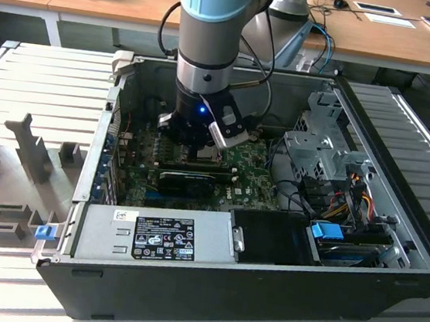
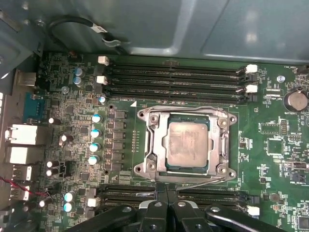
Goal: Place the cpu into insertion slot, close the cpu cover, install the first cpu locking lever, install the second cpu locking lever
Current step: 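Install the second cpu locking lever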
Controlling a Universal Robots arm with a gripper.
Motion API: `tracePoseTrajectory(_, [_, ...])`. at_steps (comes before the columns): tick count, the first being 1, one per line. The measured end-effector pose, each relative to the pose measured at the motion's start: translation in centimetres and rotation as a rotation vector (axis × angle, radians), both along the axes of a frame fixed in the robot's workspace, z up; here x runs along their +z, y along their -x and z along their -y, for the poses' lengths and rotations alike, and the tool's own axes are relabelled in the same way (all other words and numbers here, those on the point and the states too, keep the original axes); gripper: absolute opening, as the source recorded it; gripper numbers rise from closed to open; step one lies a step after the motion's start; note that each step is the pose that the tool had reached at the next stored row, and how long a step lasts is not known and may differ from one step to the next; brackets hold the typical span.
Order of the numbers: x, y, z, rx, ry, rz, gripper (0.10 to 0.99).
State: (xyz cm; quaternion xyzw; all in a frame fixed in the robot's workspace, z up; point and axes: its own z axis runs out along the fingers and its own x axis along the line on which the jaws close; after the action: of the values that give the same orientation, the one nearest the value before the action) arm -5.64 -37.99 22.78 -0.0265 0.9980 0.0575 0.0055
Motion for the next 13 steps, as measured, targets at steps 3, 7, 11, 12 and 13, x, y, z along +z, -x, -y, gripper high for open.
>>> tracePoseTrajectory(3, [-0.10,0.07,0.00,0.000,-0.001,0.0000,0.106])
tracePoseTrajectory(7, [-0.34,0.23,0.06,0.000,-0.010,-0.0001,0.106])
tracePoseTrajectory(11, [-0.38,0.27,0.15,0.000,-0.013,-0.0001,0.106])
tracePoseTrajectory(12, [-0.38,0.28,0.15,0.000,-0.013,0.0000,0.106])
tracePoseTrajectory(13, [-0.39,0.29,0.16,0.000,-0.013,0.0000,0.106])
